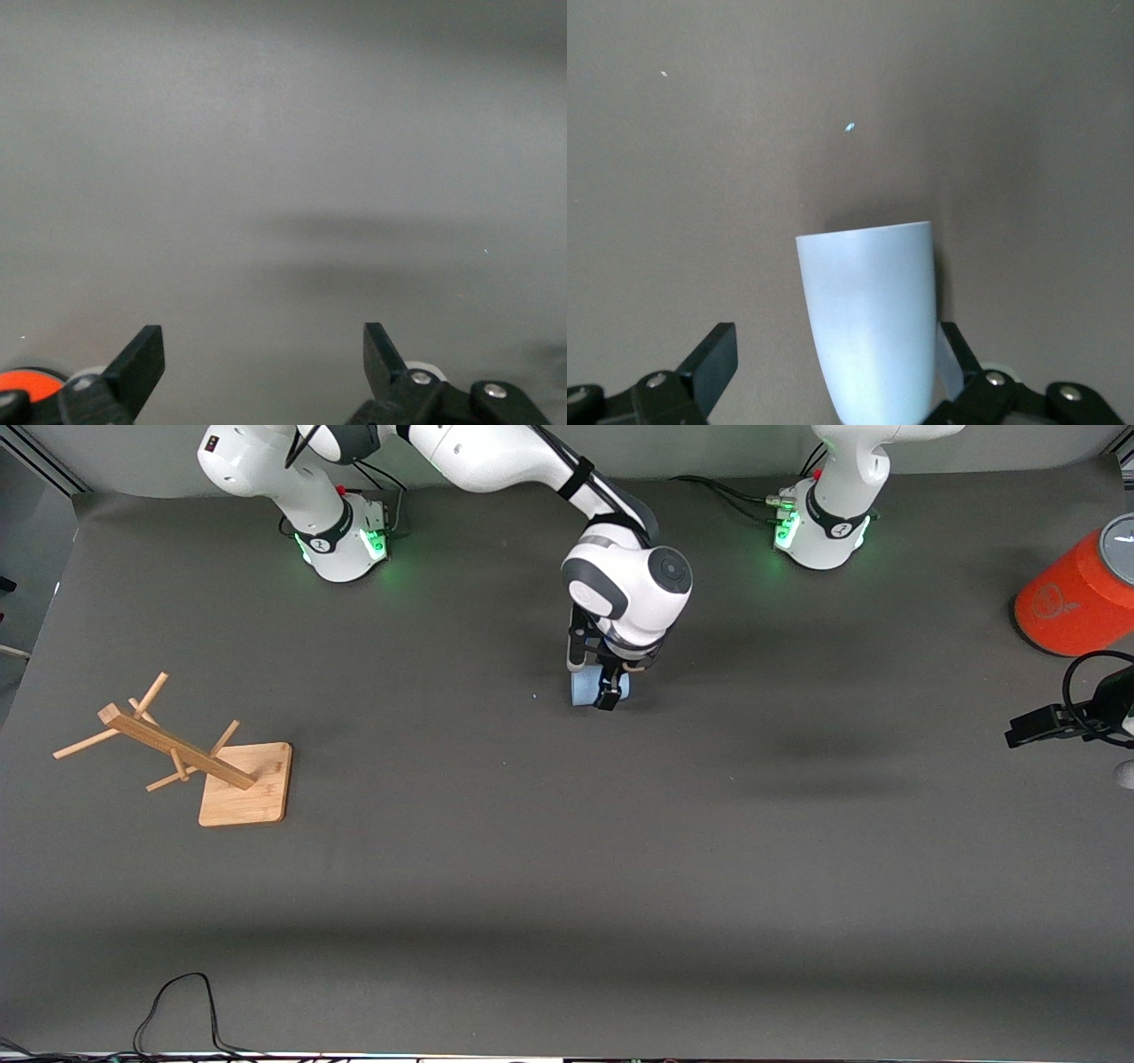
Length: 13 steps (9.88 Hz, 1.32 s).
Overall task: Rotate and upright cup with both arms
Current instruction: 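Carry the cup to mid-table and lower it onto its side, then release the cup and withdraw the right gripper while the left gripper approaches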
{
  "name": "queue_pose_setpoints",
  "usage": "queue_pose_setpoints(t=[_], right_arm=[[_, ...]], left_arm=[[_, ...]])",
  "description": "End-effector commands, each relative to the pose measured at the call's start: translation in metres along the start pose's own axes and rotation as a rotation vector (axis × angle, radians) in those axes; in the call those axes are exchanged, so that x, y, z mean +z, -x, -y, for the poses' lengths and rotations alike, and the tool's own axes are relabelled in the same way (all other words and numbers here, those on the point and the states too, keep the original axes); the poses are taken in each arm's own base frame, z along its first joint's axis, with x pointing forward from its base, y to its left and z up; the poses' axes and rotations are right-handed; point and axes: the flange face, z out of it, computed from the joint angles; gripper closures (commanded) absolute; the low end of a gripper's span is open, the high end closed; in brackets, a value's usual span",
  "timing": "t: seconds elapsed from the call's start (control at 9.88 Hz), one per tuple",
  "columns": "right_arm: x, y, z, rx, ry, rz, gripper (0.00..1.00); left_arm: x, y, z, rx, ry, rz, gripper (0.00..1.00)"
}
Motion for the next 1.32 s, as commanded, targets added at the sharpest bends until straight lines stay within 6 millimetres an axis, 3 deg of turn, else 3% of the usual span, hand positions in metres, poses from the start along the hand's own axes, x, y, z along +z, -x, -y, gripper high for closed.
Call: queue_pose_setpoints(t=[0.0,0.1,0.3,0.51,0.81,1.21], right_arm=[[-0.079,-0.055,0.009,-0.064,0.092,0.023,0.0],[-0.113,-0.092,0.027,-0.116,0.127,0.045,0.0],[-0.166,-0.193,0.07,-0.275,0.18,0.071,0.0],[-0.201,-0.309,0.11,-0.438,0.171,0.122,0.0],[-0.21,-0.461,0.15,-0.69,0.116,0.199,0.0],[-0.183,-0.605,0.198,-1.021,0.06,0.275,0.0]], left_arm=[[0.02,-0.006,-0.039,0.008,-0.089,0.027,0.0],[0.027,-0.008,-0.062,0.001,-0.118,0.031,0.0],[0.024,-0.003,-0.111,0.01,-0.126,0.026,0.0],[0.03,0.013,-0.193,0.009,-0.151,0.013,0.0],[0.056,0.067,-0.337,-0.012,-0.248,-0.026,0.0],[0.097,0.154,-0.504,-0.067,-0.388,-0.084,0.0]])
